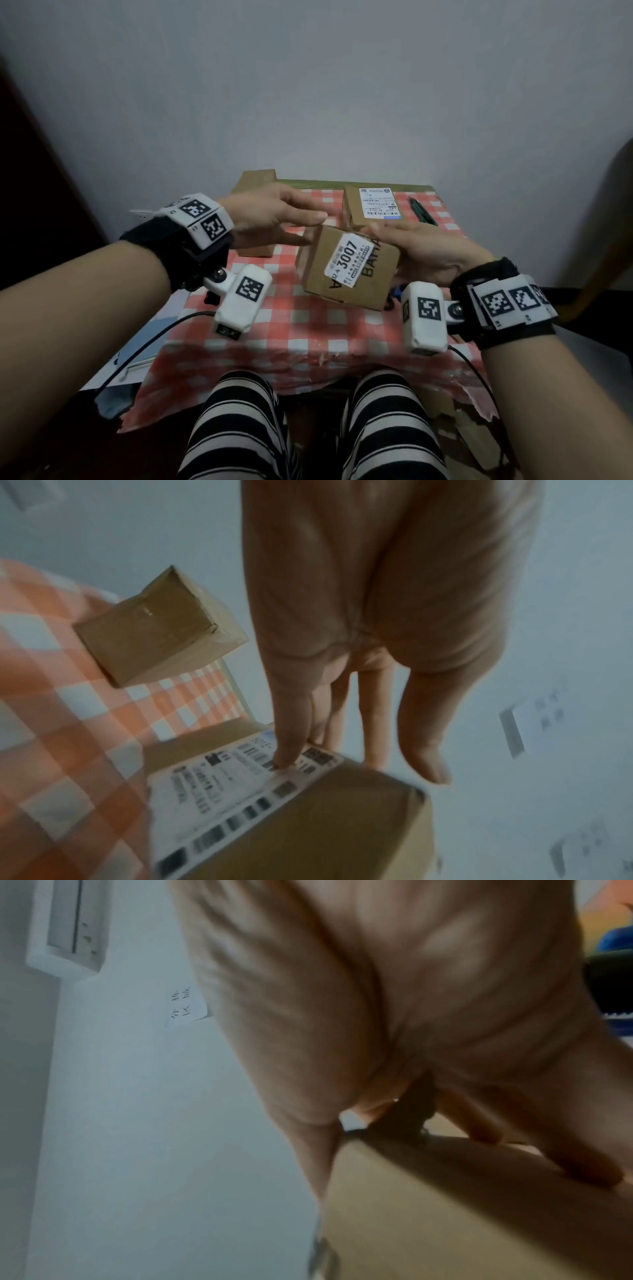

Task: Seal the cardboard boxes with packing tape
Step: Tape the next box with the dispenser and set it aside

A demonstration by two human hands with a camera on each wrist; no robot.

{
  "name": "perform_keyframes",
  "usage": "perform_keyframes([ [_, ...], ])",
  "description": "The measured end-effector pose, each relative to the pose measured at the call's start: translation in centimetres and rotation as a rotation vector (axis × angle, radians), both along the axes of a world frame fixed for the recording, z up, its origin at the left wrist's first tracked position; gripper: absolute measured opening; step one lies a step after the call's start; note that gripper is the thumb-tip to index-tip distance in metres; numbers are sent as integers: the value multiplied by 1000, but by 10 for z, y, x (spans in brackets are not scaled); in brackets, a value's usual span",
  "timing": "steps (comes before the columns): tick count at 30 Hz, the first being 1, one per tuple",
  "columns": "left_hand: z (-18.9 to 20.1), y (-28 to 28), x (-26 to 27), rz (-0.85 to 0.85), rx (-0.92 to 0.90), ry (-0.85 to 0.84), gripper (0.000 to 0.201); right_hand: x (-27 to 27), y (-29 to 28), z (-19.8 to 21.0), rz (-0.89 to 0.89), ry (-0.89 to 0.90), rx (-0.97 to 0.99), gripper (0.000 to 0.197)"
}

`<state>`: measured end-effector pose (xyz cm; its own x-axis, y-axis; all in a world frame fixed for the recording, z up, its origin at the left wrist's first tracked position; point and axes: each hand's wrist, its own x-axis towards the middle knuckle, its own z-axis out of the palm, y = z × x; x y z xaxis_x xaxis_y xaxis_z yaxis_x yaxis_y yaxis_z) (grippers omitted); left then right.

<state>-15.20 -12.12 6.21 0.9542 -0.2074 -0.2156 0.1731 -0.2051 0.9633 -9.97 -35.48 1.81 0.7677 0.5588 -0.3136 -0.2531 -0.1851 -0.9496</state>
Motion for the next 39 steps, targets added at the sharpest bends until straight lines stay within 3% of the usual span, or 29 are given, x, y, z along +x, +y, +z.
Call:
perform_keyframes([
  [5,-3,-2,4,224,-54,62,79,-2,1,-2,-18,-32,111,61],
  [6,-4,-3,4,234,-50,88,72,-2,2,-3,-10,-55,109,63],
  [9,-7,-4,6,287,-30,126,16,-1,4,-8,-13,-120,117,74],
  [11,-8,-1,7,320,-52,133,16,-1,3,-10,1,-176,130,85],
  [16,-18,5,9,266,167,167,66,-2,10,-8,99,-340,54,101],
  [18,-23,3,9,298,182,156,77,-2,16,-10,122,-370,6,105],
  [22,-32,4,14,417,136,91,83,4,15,-17,23,-266,-32,108],
  [25,-40,6,16,479,114,69,76,9,11,-23,-14,-231,-250,120],
  [29,-46,13,18,494,141,120,75,13,11,-36,-91,-114,-170,91],
  [33,-61,40,39,386,538,144,138,18,8,-40,-98,-233,-222,89],
  [35,-46,34,34,359,636,95,155,20,9,-41,-43,-317,-266,92],
  [36,-35,24,25,309,678,59,152,20,11,-42,-15,-349,-263,93],
  [39,-25,11,19,196,720,-20,112,19,21,-45,33,-400,-207,98],
])
